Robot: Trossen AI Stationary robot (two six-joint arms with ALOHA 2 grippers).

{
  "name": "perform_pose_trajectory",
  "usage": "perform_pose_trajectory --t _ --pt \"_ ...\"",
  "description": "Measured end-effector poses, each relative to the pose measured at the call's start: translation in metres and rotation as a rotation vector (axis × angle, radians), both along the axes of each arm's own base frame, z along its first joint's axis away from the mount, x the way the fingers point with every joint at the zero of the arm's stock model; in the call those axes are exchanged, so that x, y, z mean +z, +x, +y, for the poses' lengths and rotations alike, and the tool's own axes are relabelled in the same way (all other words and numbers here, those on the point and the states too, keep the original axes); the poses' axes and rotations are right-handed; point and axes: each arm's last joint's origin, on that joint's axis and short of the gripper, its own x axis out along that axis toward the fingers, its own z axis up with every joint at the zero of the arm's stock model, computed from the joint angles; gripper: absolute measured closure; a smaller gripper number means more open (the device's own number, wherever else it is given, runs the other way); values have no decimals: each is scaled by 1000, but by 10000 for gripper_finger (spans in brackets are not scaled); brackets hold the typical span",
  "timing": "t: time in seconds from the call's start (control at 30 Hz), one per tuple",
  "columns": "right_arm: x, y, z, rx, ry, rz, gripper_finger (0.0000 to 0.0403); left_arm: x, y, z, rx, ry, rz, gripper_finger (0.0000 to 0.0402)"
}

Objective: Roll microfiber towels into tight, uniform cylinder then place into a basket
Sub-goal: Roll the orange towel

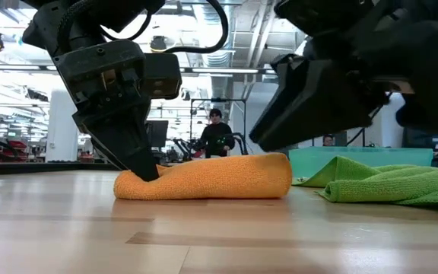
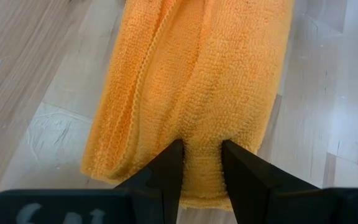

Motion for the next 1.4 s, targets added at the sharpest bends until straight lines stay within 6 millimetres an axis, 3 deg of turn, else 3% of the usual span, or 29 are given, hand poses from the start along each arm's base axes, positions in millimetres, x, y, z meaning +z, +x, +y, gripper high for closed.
perform_pose_trajectory --t 0.33,0.7,1.07,1.27,1.4 --pt "-9 7 -26 -59 71 118 188 0 0 0 0 0 0 297" --pt "-32 13 -28 -97 157 175 194 0 0 0 0 -11 3 297" --pt "-10 -6 -41 -195 109 283 178 0 0 0 12 -23 3 297" --pt "21 -18 -50 -282 171 272 192 0 0 0 12 -24 3 297" --pt "44 -20 -39 -207 220 156 204 0 1 0 13 -25 4 297"
